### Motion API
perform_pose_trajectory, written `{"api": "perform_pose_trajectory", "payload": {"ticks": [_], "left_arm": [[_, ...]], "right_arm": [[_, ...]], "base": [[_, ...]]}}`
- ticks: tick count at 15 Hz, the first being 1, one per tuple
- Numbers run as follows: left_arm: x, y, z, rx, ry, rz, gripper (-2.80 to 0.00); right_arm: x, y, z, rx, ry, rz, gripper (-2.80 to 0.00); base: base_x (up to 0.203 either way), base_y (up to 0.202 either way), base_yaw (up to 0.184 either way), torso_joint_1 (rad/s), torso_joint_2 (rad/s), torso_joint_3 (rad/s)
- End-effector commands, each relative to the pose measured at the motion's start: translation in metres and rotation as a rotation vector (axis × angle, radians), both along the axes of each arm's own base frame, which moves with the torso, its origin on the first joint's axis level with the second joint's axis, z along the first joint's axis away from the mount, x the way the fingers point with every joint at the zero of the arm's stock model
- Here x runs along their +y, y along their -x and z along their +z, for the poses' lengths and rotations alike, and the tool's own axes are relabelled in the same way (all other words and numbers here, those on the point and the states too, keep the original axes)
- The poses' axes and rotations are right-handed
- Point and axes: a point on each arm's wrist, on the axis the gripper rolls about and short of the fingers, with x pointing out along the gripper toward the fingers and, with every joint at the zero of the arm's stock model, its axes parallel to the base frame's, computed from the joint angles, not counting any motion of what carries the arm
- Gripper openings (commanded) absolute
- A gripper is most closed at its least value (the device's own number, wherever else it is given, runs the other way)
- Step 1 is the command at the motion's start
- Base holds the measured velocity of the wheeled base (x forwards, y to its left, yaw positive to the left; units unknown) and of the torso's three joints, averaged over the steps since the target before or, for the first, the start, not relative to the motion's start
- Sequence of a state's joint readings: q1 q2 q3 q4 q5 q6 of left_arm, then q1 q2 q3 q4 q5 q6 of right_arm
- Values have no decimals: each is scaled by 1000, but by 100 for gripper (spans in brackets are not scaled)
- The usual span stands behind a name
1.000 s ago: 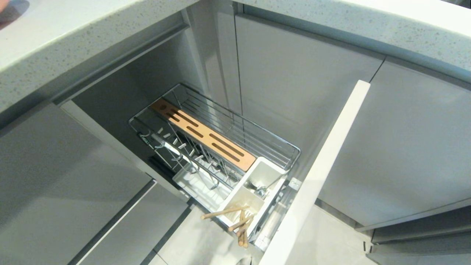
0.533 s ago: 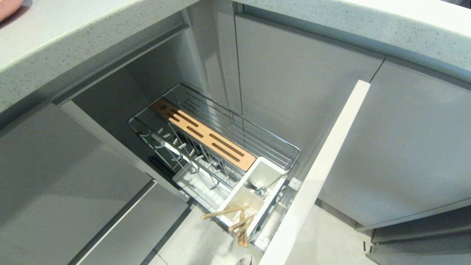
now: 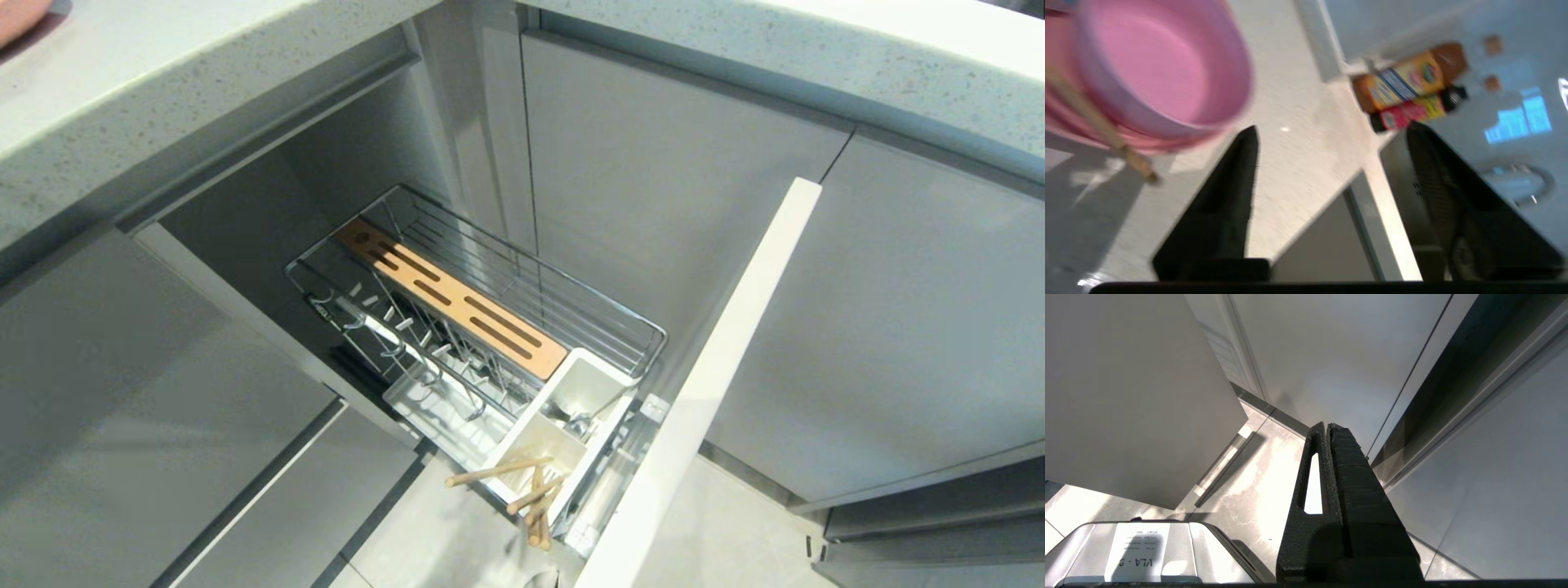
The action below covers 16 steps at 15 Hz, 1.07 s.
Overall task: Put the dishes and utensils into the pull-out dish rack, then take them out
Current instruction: Take the chopsticks out of the cupboard
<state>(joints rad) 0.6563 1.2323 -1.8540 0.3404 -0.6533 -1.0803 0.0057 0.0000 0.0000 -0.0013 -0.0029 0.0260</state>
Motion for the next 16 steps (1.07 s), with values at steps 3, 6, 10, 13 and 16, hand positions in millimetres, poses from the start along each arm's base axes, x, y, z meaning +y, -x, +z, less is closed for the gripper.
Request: {"api": "perform_pose_trajectory", "payload": {"ticks": [3, 6, 10, 13, 16], "left_arm": [[-35, 33, 7, -101, -115, -97, -280], [-50, 46, 4, -161, -181, -216, -280], [-56, 46, -26, -111, -276, -302, -280], [-65, 30, -45, -113, -418, -389, -280], [-75, 22, -56, -104, -470, -501, -280]], "right_arm": [[0, 0, 0, 1, 0, 0, -280], [0, 0, 0, 1, 0, 1, -280], [0, 0, 0, 1, 0, 0, -280], [0, 0, 0, 1, 0, 0, -280], [0, 0, 0, 1, 0, 0, -280]], "base": [[0, 0, 0, 0, 0, 0], [0, 0, 0, 0, 0, 0], [0, 0, 0, 0, 0, 0], [0, 0, 0, 0, 0, 0], [0, 0, 0, 0, 0, 0]]}}
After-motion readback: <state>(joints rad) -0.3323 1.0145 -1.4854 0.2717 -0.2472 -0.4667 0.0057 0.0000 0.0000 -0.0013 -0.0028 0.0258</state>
